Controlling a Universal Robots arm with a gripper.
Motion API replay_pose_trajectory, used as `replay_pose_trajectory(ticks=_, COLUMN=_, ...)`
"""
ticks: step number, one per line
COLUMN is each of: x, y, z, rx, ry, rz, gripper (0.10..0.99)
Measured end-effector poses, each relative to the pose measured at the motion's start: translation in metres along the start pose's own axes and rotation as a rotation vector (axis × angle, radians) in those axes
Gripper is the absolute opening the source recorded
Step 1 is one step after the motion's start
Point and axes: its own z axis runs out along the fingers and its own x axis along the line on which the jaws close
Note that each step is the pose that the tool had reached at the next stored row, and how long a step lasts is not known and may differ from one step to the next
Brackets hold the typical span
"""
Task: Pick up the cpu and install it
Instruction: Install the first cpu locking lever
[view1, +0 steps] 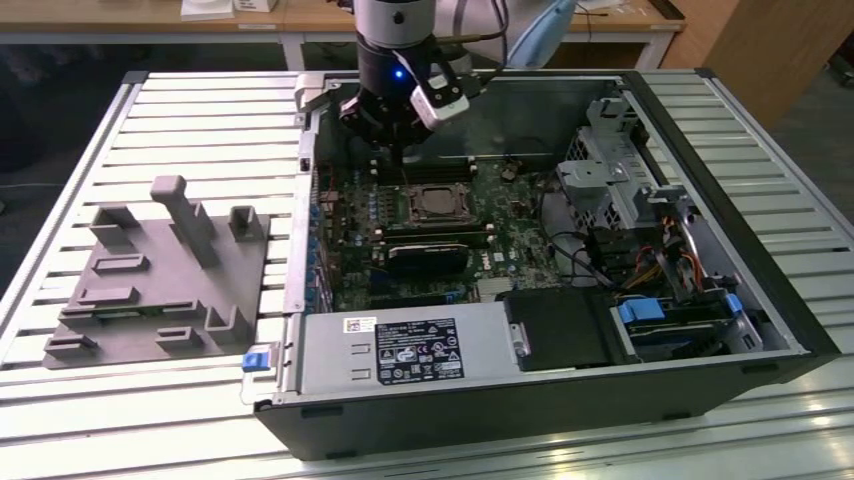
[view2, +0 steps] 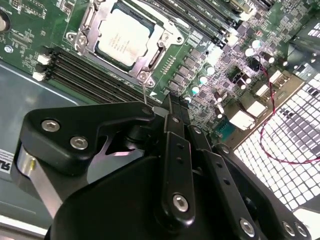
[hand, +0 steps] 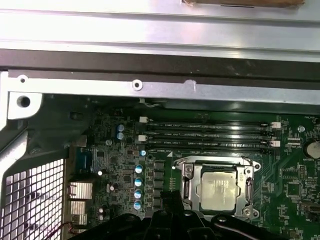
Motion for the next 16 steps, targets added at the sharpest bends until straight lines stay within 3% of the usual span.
replay_pose_trajectory(ticks=16, x=0.0052, y=0.0121, z=0.0071, rx=0.000, ry=0.0000, rz=0.000, gripper=0.106)
